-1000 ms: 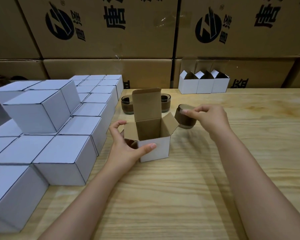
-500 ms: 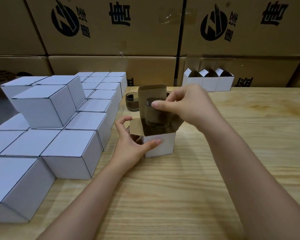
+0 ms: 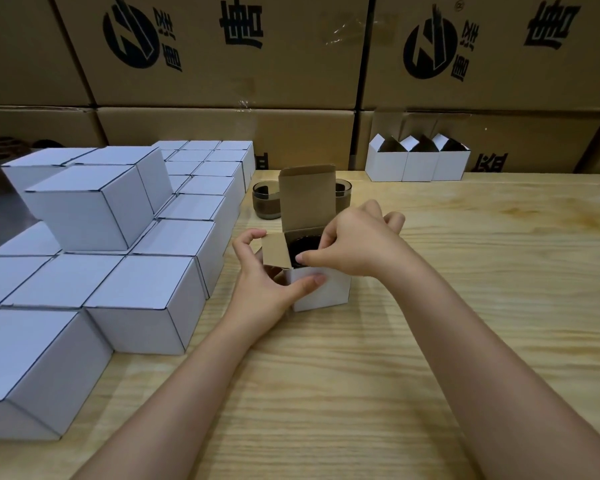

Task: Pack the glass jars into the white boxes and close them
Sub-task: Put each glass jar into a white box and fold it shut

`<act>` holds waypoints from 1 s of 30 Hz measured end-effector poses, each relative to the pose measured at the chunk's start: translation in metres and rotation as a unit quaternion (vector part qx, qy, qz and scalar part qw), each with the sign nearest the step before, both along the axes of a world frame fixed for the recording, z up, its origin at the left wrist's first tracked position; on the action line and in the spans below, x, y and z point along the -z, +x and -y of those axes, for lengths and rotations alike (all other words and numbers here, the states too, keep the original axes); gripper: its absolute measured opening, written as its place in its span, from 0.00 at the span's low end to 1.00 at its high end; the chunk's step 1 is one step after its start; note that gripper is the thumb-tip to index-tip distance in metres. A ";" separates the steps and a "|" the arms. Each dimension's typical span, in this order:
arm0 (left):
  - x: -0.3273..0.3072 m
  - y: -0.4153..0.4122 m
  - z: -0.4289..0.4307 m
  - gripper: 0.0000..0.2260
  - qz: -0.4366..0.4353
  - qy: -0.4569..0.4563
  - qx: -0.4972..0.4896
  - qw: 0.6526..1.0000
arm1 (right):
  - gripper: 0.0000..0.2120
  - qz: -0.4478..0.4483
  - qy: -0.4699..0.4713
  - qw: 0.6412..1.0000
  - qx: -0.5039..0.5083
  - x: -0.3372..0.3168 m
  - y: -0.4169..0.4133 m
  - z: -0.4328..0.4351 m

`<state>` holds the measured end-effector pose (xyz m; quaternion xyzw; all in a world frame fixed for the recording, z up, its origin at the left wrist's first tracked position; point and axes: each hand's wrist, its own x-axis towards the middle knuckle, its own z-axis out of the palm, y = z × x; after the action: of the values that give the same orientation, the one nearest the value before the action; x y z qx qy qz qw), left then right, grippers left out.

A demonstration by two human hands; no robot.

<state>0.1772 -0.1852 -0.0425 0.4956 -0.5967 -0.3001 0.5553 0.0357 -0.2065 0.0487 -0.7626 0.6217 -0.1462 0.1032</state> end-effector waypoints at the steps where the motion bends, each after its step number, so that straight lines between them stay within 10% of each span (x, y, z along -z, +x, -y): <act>1: 0.000 0.000 0.000 0.34 0.001 0.000 0.001 1.000 | 0.20 -0.023 0.005 1.000 -0.004 0.000 0.000 0.001; 5: 0.001 0.001 0.002 0.35 -0.012 0.019 0.016 1.000 | 0.21 -0.068 0.016 0.997 -0.036 0.000 -0.004 0.004; 8: 0.002 0.001 0.002 0.35 -0.018 0.017 0.015 1.000 | 0.17 0.112 -0.010 0.993 -0.037 -0.002 -0.010 0.005; 12: -0.001 0.000 0.000 0.36 -0.016 0.013 0.008 1.000 | 0.06 0.482 -0.150 0.862 0.047 0.008 -0.025 0.021; 15: -0.001 0.000 -0.001 0.37 -0.016 0.016 0.013 1.000 | 0.10 0.634 -0.011 0.773 0.013 0.036 -0.034 0.025; 20: -0.001 0.001 0.001 0.38 -0.028 0.031 0.031 0.999 | 0.18 0.646 0.159 0.741 -0.096 0.065 -0.030 0.023; 30: -0.003 0.000 -0.001 0.24 -0.016 -0.001 0.090 0.996 | 0.19 0.657 0.141 0.731 -0.123 0.064 -0.017 0.021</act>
<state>0.1775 -0.1838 -0.0398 0.4340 -0.6304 -0.3563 0.5360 0.0186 -0.2275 -0.0153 -0.5229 0.3137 -0.5069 0.6092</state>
